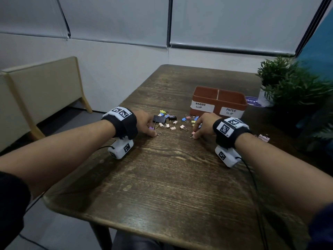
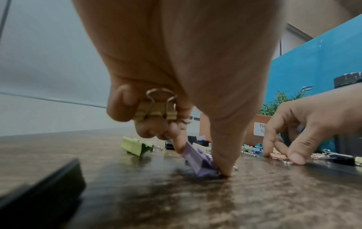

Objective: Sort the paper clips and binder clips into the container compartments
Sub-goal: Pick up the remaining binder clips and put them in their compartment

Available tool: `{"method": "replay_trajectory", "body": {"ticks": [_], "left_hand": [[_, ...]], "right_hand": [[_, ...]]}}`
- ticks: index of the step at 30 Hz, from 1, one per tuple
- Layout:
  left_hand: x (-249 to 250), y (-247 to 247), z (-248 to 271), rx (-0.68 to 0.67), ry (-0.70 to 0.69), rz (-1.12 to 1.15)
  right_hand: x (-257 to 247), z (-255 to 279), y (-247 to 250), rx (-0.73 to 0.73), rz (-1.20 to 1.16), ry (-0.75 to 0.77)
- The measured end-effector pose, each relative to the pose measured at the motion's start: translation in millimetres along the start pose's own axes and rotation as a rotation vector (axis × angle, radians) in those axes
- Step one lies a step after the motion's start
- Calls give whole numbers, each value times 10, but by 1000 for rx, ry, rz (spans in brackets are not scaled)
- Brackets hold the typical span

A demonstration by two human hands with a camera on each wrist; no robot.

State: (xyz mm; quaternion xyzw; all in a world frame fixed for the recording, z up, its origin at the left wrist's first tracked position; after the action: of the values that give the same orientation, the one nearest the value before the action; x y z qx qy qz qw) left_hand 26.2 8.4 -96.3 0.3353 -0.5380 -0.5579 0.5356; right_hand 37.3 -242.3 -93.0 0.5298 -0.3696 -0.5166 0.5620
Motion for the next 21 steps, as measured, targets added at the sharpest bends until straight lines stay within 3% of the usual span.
{"method": "replay_trajectory", "body": {"ticks": [4, 8, 14, 17, 21], "left_hand": [[28, 5, 46, -2, -3, 59], [8, -38, 35, -22, -20, 110], [-105, 227, 207, 90, -39, 505], [-300, 301, 347, 44, -49, 640], [-449, 316, 612, -43, -93, 418]], "right_hand": [[-37, -12, -7, -47, -62, 27], [-100, 15, 41, -56, -297, 51], [-149, -163, 108, 25, -525, -46], [-197, -218, 104, -24, -586, -84], [-273, -272, 133, -119, -447, -99]]}}
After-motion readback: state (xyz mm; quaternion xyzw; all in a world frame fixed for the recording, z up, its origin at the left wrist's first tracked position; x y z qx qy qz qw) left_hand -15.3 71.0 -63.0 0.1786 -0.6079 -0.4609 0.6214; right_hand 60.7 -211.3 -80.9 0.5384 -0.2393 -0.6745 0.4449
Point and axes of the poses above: each hand's wrist, its own z-axis away from the middle knuckle, its own y-axis out of the back of the hand, x = y × z, the point moved 4 cm from there along -z, towards the middle knuckle, and after that the axes turned 10 degrees about z, right-handed, at the moved point
